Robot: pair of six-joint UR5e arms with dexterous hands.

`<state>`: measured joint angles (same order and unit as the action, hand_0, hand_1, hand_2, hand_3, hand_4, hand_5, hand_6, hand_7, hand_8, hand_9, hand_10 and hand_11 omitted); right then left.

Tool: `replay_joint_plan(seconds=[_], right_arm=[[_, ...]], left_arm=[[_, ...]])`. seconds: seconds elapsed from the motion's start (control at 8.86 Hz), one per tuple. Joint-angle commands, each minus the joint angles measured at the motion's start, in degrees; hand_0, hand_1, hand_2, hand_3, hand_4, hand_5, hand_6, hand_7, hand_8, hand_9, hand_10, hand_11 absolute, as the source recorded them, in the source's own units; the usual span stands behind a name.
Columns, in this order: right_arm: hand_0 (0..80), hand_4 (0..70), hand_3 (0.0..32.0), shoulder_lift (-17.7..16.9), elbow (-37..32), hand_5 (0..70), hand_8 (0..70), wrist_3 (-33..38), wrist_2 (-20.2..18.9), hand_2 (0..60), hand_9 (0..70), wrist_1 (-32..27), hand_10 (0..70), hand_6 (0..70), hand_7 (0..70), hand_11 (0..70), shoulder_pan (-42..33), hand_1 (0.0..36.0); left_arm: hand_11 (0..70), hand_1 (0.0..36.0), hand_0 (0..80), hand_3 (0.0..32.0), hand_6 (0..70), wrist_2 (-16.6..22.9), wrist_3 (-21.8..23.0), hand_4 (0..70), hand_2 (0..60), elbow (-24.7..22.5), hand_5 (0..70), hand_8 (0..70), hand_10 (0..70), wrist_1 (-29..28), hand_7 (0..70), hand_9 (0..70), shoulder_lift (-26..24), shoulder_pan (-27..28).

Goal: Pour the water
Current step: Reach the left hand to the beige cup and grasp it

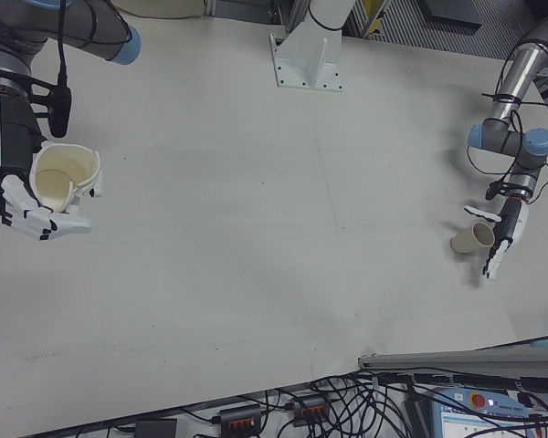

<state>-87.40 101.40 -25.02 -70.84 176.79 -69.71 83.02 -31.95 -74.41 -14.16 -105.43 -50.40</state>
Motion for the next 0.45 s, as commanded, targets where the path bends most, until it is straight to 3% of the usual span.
replay_joint_plan(seconds=[0.0,0.34], right_arm=[[80.0,19.2,12.2,-0.14,0.02,29.1,52.8,0.06,0.00,42.6,63.1,-0.04,69.0,55.0,70.0,70.0,-1.04,36.0],[80.0,18.0,12.2,-0.41,-0.15,29.0,52.5,0.06,-2.28,41.4,62.7,-0.04,69.3,54.7,69.0,70.0,-3.06,36.0]], left_arm=[[6.4,16.9,56.4,0.0,1.5,-1.89,-0.13,16.2,0.0,0.15,0.0,1.9,3.0,4.04,7.1,0.0,-2.58,2.49],[6.5,18.2,57.9,0.0,1.9,-4.53,-0.13,15.5,0.0,-0.12,0.0,2.4,3.0,6.69,7.8,0.1,-4.52,2.59]])
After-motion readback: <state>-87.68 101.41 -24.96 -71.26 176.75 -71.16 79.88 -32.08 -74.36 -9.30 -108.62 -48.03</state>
